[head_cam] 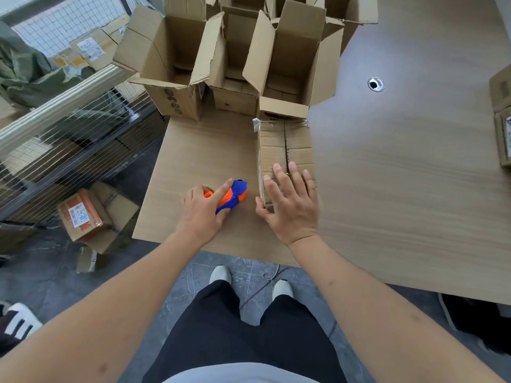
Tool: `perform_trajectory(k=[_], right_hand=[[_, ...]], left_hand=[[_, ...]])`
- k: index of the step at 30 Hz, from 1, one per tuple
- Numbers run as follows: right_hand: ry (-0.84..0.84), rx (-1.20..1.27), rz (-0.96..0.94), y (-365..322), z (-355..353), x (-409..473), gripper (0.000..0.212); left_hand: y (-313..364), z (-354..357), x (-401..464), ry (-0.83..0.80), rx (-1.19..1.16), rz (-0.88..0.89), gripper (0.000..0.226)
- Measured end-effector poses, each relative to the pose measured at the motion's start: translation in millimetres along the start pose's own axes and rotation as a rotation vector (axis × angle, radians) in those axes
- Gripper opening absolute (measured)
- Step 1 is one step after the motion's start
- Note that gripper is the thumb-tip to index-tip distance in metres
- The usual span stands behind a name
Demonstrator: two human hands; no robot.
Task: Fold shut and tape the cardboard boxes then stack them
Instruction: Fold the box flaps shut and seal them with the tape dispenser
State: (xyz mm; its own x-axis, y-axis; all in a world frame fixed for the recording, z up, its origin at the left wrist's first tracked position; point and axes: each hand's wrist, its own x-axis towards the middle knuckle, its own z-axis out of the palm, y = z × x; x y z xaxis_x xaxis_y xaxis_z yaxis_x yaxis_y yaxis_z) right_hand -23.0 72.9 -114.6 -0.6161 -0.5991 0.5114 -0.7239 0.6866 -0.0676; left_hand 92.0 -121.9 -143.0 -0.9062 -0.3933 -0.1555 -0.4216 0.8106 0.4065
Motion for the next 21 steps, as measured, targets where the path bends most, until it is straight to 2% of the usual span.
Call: perform_trajectory(k=[3, 7, 12, 15, 18, 21], right_hand=[[-0.019, 0.009, 0.018, 0.1, 0.0, -1.0, 0.04], [-0.223, 0.097, 0.041, 6.2, -17.5, 2.1, 0.075], [-0.547, 0.239, 0.076, 17.3, -47.2, 13.1, 0.119], [-0.689, 0.267, 0.001, 33.3, -58.8, 16.6, 0.133], [-0.766, 0.331, -0.072, 48.3, -67.8, 23.6, 0.125], [-0.762, 0.482, -0.104, 63.9, -77.9, 30.6, 0.09]], left_hand=[[-1.6, -0.7, -0.6, 0.023, -0.047, 0.022, 0.069], [17.2, -20.9, -1.1, 0.09, -0.098, 0.069, 0.057], [54.9, -41.8, -5.8, 0.239, -0.246, 0.392, 0.033], [77.8, -40.1, -6.8, 0.219, -0.232, 0.571, 0.028], [92.0, -33.4, -8.9, 0.216, -0.211, 0.589, 0.022], [99.2, -29.3, -10.0, 0.264, -0.178, 0.562, 0.012]])
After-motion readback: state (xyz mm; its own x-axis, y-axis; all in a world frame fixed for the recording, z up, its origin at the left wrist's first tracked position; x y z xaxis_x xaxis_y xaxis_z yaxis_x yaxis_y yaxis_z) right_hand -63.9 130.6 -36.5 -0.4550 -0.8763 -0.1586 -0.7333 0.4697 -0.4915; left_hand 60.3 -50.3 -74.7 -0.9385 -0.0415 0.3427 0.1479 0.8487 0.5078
